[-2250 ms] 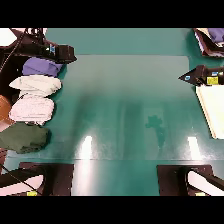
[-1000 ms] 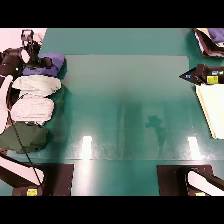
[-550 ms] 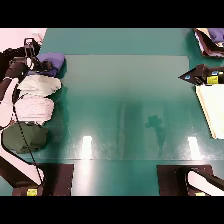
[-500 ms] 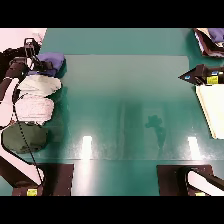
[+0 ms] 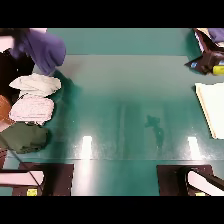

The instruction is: Fold the shirts.

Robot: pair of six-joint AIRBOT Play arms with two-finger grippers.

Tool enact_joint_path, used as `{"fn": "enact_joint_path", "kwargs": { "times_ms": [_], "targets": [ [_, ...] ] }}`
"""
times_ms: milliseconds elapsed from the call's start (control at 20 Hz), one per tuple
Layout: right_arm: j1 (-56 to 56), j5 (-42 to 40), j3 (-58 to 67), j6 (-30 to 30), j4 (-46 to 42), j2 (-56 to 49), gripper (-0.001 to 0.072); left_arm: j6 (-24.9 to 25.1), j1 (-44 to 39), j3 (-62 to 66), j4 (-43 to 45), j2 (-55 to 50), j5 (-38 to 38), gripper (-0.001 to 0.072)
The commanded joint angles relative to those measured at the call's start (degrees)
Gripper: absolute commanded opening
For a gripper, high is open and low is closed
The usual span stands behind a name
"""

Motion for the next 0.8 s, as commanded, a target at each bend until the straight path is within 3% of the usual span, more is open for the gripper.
{"fn": "enact_joint_path", "kwargs": {
  "times_ms": [0,200,350,500,650,750],
  "targets": [
    [0.04,-2.71,7.26,-0.28,0.17,0.0,0.0014,0.39,-5.73,2.71,0.28,14.45,-6.21,0.0025],
    [0.04,-2.62,14.99,-0.28,0.15,0.0,0.0014,-0.31,-18.49,2.71,0.31,22.91,-16.0,0.0024],
    [0.04,-1.2,18.75,-0.28,0.17,0.0,0.0014,-5.66,-29.51,-2.4,0.28,22.18,-25.05,0.0025],
    [0.04,0.24,20.17,-0.28,0.22,0.02,0.0014,-10.36,-40.37,-14.6,-0.26,19.71,-23.96,0.0027],
    [0.04,3.06,20.37,-0.28,0.15,0.0,0.0014,-10.56,-47.34,-25.83,-4.2,15.69,-17.05,0.0043],
    [0.04,4.44,20.39,-0.28,0.17,0.0,0.0014,-10.56,-47.54,-27.41,-4.98,12.68,-16.24,0.0566]
  ]
}}
